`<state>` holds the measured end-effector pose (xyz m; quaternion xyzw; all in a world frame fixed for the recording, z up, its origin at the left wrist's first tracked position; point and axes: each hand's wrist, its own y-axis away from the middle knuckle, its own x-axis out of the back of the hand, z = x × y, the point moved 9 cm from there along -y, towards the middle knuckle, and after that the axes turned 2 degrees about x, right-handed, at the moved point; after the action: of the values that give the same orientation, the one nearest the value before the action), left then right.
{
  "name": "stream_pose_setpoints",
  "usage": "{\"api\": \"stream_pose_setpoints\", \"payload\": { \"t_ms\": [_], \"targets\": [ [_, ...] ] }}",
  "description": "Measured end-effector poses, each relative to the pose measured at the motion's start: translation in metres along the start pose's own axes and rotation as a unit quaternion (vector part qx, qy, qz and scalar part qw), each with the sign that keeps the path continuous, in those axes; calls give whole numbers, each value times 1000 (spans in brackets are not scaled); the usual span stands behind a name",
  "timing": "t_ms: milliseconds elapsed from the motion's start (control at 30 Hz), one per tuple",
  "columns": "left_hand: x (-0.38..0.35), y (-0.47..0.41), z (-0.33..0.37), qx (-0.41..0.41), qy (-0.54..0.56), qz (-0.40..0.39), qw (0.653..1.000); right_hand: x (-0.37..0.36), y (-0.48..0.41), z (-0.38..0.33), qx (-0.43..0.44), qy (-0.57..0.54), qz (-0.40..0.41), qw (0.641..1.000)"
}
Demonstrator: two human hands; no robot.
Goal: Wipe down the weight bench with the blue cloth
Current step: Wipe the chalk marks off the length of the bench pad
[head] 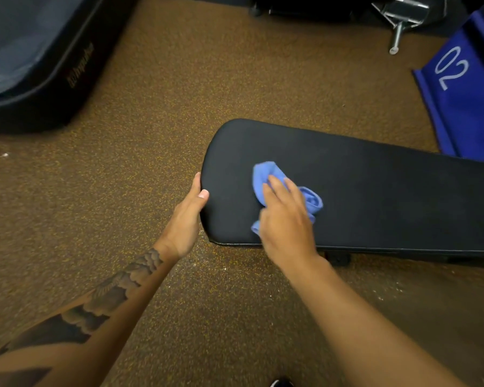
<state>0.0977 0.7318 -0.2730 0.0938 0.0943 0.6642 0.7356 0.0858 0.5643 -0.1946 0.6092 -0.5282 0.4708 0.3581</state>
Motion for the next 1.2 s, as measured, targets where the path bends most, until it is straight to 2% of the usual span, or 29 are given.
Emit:
{"api": "stream_pose_setpoints", "payload": {
  "t_ms": [100,200,300,367,467,533,667,733,833,900,1067,1200],
  "targets": [
    [2,-1,2,-15,-16,13,1000,-19,-15,-59,26,-29,2,999],
    [0,-2,-1,8,-4,16,1000,-31,5,-94,71,-28,13,997],
    [2,-1,1,13,42,27,999,-28,46,-88,136,-18,-12,991],
    [-2,0,8,-10,6,12,1000,-19,70,-64,159,19,-29,987],
    [-6,3,13,-16,-30,-6,999,-3,77,-9,117,55,-46,991],
    [-3,2,11,-12,-35,-6,999,7,63,19,70,63,-17,995],
    [-2,0,6,-9,-42,-8,999,8,14,13,-18,3,53,998],
    [-3,0,8,-23,-35,-5,999,-1,-4,-20,-12,-27,61,998],
    [-4,-2,7,-43,-54,4,998,-14,1,-68,54,-35,52,997],
    [-5,-2,7,-42,-52,16,998,-19,20,-72,88,-30,29,995],
    [-3,-2,3,-33,-40,15,999,-8,54,0,118,80,-24,989],
    [1,-1,0,-18,-84,36,996,8,9,44,30,67,20,997]
  ]
}}
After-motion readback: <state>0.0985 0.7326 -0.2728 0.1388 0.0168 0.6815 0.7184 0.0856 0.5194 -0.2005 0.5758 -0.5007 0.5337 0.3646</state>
